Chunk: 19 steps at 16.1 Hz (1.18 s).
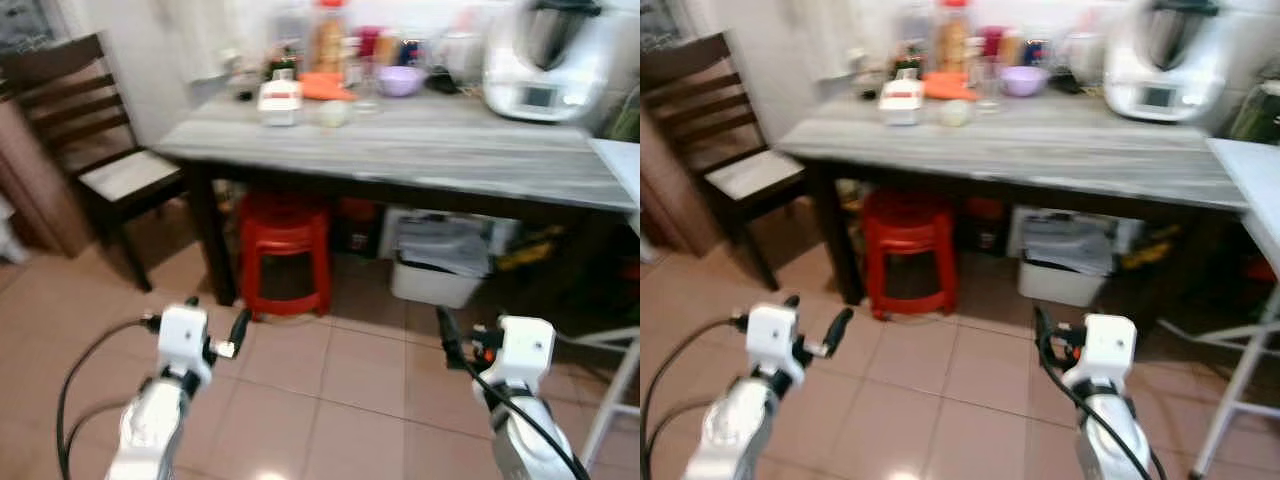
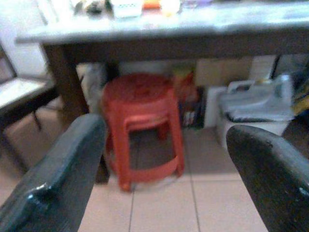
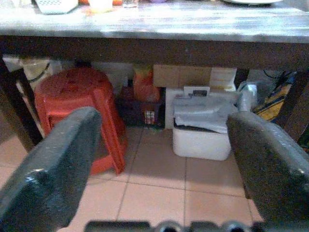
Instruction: Setting the table
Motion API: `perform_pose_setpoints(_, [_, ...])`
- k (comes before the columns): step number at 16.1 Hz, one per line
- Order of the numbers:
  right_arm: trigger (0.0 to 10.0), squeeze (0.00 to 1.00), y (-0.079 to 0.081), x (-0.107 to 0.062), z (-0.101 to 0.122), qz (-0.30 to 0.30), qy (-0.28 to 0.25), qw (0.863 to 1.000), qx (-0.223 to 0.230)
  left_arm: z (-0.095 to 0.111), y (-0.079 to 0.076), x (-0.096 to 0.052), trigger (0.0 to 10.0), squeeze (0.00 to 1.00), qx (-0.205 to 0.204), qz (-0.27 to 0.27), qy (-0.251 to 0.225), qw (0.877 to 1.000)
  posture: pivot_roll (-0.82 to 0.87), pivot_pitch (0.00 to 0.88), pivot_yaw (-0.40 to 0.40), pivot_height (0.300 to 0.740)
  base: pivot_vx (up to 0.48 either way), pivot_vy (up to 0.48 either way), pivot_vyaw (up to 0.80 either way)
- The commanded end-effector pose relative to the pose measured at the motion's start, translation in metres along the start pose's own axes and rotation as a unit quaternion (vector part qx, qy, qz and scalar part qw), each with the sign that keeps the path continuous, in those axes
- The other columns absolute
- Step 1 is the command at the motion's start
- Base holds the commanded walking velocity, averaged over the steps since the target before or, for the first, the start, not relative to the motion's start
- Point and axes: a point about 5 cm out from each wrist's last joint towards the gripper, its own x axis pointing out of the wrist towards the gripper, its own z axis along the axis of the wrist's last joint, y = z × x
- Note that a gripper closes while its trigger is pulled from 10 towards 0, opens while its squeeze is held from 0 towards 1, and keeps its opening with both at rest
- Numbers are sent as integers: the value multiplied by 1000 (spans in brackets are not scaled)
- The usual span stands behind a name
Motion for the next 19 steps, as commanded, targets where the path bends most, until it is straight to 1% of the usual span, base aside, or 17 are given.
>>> perform_pose_setpoints(1, [10000, 0, 2, 6, 10, 7, -16, 1000, -3, -10, 0, -8, 10000, 0, -8, 3, 21, 1000, -10, 0, -36, 740, 0, 0, 0])
perform_pose_setpoints(3, [10000, 0, 2, 6, 10, 7, -16, 1000, -3, -11, -1, -8, 10000, 0, -8, 1, 22, 1000, -12, 0, -34, 740, 0, 0, 0])
perform_pose_setpoints(8, [10000, 0, 4, 7, 10, 5, -18, 1000, 1, -10, -1, -7, 10000, 0, -6, -2, 20, 1000, -8, 0, -24, 740, 0, -261, 0])
perform_pose_setpoints(12, [10000, 0, 4, 7, 11, 4, -21, 1000, 5, -4, -2, -4, 10000, 0, -7, -5, 13, 1000, -6, 0, -21, 740, 0, -447, 0])
perform_pose_setpoints(14, [10000, 0, 5, 6, 16, 4, -29, 1000, 7, 1, -2, -2, 10000, 0, -9, -2, 4, 1000, -6, 0, -21, 740, 0, -480, 0])
perform_pose_setpoints(16, [10000, 0, 6, 3, 28, 3, -53, 999, 10, 9, 1, -2, 10000, 0, -16, 22, -13, 1000, -4, 0, -21, 740, 0, -480, 0])
perform_pose_setpoints(19, [10000, 0, 8, -1, 39, 3, -79, 997, -2, 14, 6, -3, 10000, 0, -29, 41, -23, 998, -3, 0, -20, 740, 0, -480, 0])
